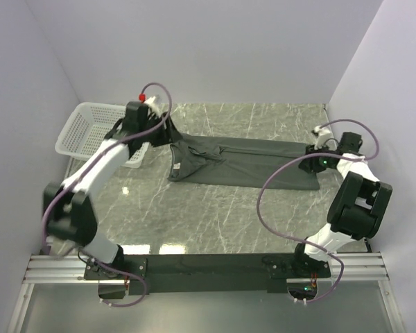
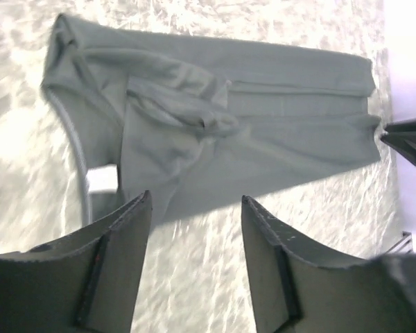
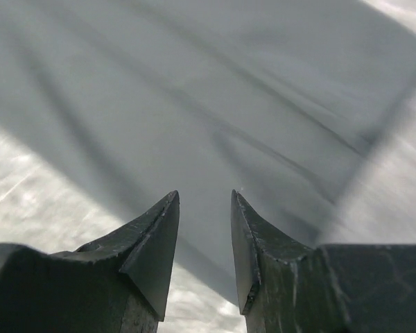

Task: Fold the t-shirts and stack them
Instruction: Fold the tshirt

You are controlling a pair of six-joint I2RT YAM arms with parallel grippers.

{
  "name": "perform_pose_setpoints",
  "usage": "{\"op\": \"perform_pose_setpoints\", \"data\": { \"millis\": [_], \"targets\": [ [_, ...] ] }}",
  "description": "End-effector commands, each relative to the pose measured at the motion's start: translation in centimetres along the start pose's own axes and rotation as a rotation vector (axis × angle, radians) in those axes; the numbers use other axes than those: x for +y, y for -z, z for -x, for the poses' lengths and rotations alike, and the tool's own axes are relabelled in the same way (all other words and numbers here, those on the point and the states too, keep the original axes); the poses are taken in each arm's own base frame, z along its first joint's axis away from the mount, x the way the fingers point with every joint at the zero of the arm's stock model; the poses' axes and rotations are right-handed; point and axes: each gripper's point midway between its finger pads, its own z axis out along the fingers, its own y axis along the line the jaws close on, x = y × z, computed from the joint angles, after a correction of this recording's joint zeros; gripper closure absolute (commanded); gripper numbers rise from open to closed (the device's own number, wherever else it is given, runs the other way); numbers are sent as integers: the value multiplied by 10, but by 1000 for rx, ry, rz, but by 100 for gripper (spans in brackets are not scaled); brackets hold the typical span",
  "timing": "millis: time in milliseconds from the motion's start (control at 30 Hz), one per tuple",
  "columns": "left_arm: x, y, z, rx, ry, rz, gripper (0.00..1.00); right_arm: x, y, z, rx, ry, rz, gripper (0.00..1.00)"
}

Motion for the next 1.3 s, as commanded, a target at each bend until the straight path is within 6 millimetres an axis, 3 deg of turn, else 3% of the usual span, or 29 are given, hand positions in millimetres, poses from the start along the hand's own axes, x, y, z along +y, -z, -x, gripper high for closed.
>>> {"op": "perform_pose_setpoints", "data": {
  "millis": [0,33,67,100,133,167,233,267,333,367,400,433,467,500,533,600,733,933,1267],
  "targets": [
    [7,35,-6,-120,-108,20,40,55,1,14,-30,257,188,57],
    [13,39,-14,-121,-106,39,39,76,-4,16,-17,303,242,57],
    [27,38,-36,-85,-91,64,39,88,-6,21,-19,353,268,57],
    [26,47,-41,-98,-79,62,39,97,-8,24,-12,397,280,56],
    [30,49,-49,-92,-68,69,38,121,-17,36,-19,470,319,55],
    [39,48,-66,-70,-48,86,37,130,-22,41,-12,499,321,55],
    [38,52,-75,-77,-16,76,37,145,-40,57,22,558,290,55],
    [41,51,-86,-61,-2,79,37,176,-53,64,34,617,323,54],
    [40,51,-90,-73,15,77,36,194,-77,86,63,615,279,54],
    [41,50,-97,-64,22,83,36,221,-87,91,69,643,314,55],
    [42,49,-100,-64,20,92,36,233,-91,117,36,627,302,54],
    [44,48,-103,-57,16,103,36,241,-108,113,69,618,311,55],
    [45,46,-110,-43,8,112,36,260,-116,113,85,627,319,54],
    [49,45,-112,-45,2,138,36,270,-120,132,60,637,307,55],
    [49,44,-117,-34,-5,143,36,274,-136,123,100,637,311,55],
    [54,42,-121,-32,-10,168,36,289,-148,135,94,656,283,55],
    [59,42,-126,-23,-13,198,36,291,-175,131,143,661,248,54],
    [60,41,-126,-25,-15,207,36,296,-184,119,187,670,258,55],
    [59,43,-127,-26,-10,202,36,315,-175,103,207,674,360,57]
  ]
}}
